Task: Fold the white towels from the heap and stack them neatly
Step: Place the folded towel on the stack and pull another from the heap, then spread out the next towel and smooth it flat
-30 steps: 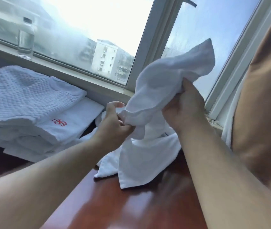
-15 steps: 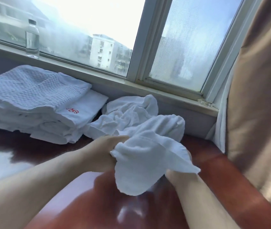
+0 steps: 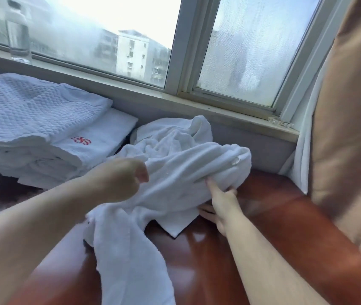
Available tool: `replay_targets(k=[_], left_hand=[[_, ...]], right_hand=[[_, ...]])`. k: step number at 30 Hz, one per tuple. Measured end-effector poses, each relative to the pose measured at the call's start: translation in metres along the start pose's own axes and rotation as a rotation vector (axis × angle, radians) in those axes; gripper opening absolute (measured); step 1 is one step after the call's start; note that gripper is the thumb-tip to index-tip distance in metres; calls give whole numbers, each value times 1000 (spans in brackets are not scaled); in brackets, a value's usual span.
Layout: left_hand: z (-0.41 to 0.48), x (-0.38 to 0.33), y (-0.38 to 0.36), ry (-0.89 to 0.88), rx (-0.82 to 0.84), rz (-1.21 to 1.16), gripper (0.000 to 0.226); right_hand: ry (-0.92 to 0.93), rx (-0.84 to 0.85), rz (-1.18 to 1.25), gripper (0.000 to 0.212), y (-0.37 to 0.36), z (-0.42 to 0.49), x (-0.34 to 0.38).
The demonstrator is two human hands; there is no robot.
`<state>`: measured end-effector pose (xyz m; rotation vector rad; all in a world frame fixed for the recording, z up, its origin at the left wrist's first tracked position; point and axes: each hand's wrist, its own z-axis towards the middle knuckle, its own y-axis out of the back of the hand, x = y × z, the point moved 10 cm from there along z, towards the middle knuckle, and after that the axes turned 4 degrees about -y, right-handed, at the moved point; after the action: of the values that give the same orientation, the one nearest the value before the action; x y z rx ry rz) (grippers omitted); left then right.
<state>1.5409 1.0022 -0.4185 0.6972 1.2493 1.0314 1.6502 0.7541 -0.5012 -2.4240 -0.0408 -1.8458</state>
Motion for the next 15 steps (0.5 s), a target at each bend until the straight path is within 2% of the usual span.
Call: replay_targets(k=[2, 3, 5, 6, 7, 8, 9, 11, 13, 15], left_hand=[[24, -33, 12, -95, -300, 49, 23], [39, -49, 3, -126, -302, 36, 42], [73, -67, -29, -80, -130, 36, 89], [90, -71, -42, -37, -60, 56, 100], [104, -73, -52, -7, -23, 67, 101], [118, -72, -59, 14, -12, 55, 94], [128, -72, -62, 18, -23, 13, 77], [139, -72, -57, -16, -125, -174, 40], [143, -73, -34, -91, -292, -399, 39], [137, -75, 0, -183, -438, -690, 36]], right_hand=[[61, -7, 5, 90, -7, 13, 3], [88, -13, 5, 88, -8, 20, 3], [104, -38, -43, 77, -9, 33, -1], [110, -48, -99, 70, -9, 40, -3], [125, -60, -181, 63, -8, 44, -2], [143, -64, -276, 59, -8, 48, -1], [154, -45, -335, 56, -9, 53, -1], [154, 41, -305, 49, -14, 64, -3], [166, 112, -188, 45, -18, 75, -3], [223, 45, -78, 54, -12, 84, 7]])
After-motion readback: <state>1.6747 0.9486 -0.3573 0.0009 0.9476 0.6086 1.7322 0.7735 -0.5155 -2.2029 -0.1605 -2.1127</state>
